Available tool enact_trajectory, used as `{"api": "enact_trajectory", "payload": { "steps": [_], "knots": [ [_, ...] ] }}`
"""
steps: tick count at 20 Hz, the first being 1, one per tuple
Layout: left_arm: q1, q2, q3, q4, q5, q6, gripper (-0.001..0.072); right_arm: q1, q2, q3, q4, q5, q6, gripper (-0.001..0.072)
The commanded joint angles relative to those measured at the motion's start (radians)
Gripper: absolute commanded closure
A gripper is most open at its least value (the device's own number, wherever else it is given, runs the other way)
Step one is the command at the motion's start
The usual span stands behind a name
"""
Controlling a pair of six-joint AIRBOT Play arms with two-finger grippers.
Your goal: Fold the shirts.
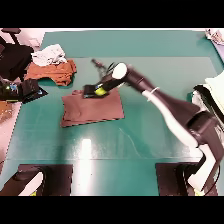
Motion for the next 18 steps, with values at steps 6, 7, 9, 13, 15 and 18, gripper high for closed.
{"api": "enact_trajectory", "payload": {
  "steps": [6,7,9,13,15,18],
  "knots": [
    [0.0,0.001,0.001,-0.001,-0.051,-0.001,0.0592,-0.415,0.189,-0.351,0.08,0.122,-0.139,0.0094],
    [0.0,0.001,0.001,-0.001,-0.055,-0.001,0.0592,-0.438,0.189,-0.404,0.131,0.099,-0.186,0.0089],
    [0.0,0.001,0.001,-0.001,-0.059,-0.001,0.0592,-0.448,0.188,-0.493,0.177,0.027,-0.246,0.0004],
    [0.0,0.001,0.001,-0.002,-0.066,-0.001,0.0592,-0.391,0.188,-0.657,0.435,-0.176,-0.437,0.0004],
    [0.0,0.001,0.001,-0.001,-0.075,0.0,0.0592,-0.327,0.185,-0.721,0.49,-0.314,-0.44,0.0003],
    [0.0,0.001,0.001,0.0,-0.082,0.0,0.0592,-0.199,0.129,-0.711,0.621,-0.372,-0.5,0.0005]
  ]
}}
